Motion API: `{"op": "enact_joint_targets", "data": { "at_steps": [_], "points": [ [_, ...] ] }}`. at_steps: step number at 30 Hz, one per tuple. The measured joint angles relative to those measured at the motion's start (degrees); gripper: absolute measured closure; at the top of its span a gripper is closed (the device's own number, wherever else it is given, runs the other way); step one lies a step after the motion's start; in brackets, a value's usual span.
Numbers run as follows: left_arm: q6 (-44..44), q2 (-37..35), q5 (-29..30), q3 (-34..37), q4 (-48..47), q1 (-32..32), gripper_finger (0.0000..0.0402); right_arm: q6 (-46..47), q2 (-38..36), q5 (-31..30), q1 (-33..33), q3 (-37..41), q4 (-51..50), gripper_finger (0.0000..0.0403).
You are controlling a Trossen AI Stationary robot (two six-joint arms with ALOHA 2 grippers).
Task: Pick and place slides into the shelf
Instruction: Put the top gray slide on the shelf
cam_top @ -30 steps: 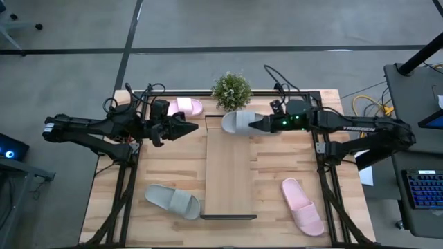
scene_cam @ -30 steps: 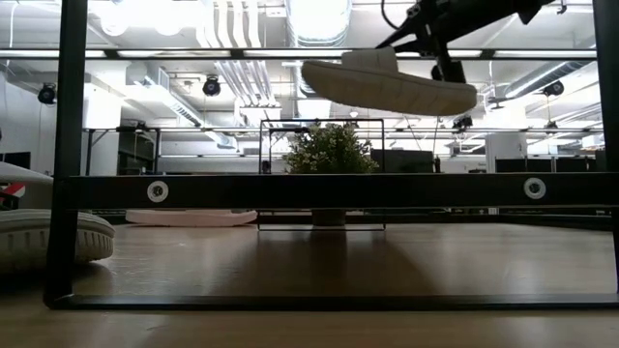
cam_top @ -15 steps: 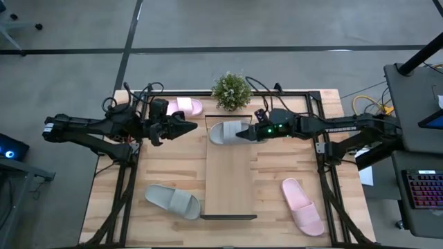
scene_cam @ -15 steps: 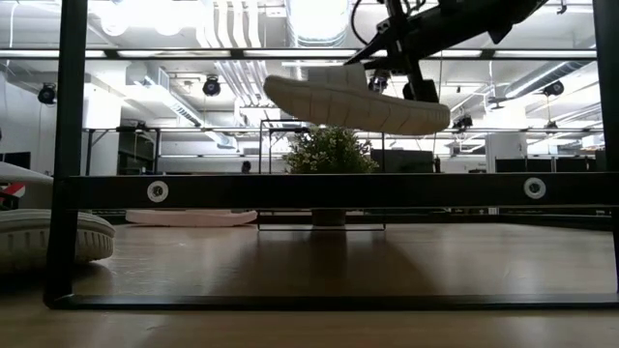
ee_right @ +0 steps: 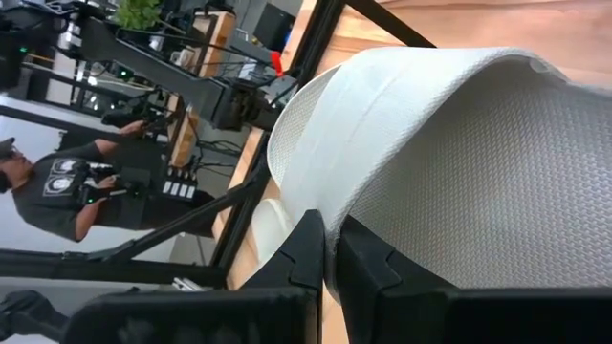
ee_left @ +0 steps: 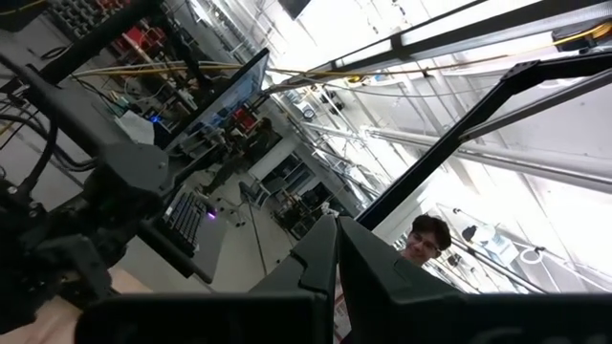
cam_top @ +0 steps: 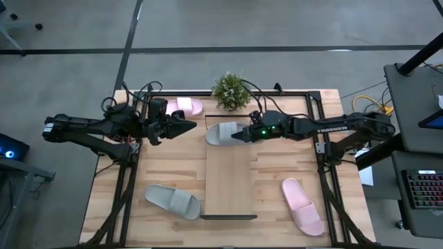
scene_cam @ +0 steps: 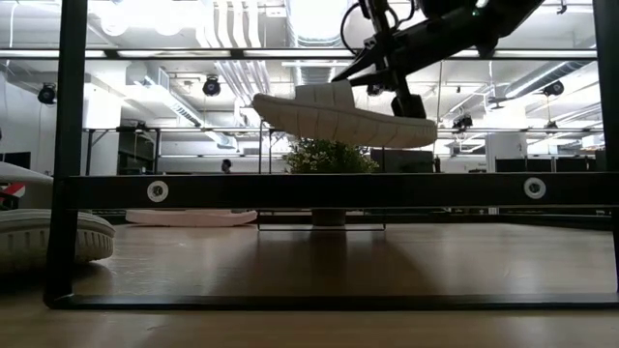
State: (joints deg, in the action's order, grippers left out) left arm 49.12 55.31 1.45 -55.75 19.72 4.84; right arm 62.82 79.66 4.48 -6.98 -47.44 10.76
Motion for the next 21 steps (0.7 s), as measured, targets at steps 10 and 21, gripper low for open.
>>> {"op": "enact_joint_targets", "data": {
  "at_steps": [10, 21],
  "points": [
    [0.03, 0.00, -0.35, 0.02, 0.80, -0.02, 0.0402, -0.88, 3.05, 0.39, -0.03, 0.00, 2.00, 0.0394],
    [0.22, 0.00, -1.16, -0.07, 0.83, 0.00, 0.0402, -1.35, 6.59, 0.30, -1.31, -0.07, 6.50, 0.0394]
  ]
}}
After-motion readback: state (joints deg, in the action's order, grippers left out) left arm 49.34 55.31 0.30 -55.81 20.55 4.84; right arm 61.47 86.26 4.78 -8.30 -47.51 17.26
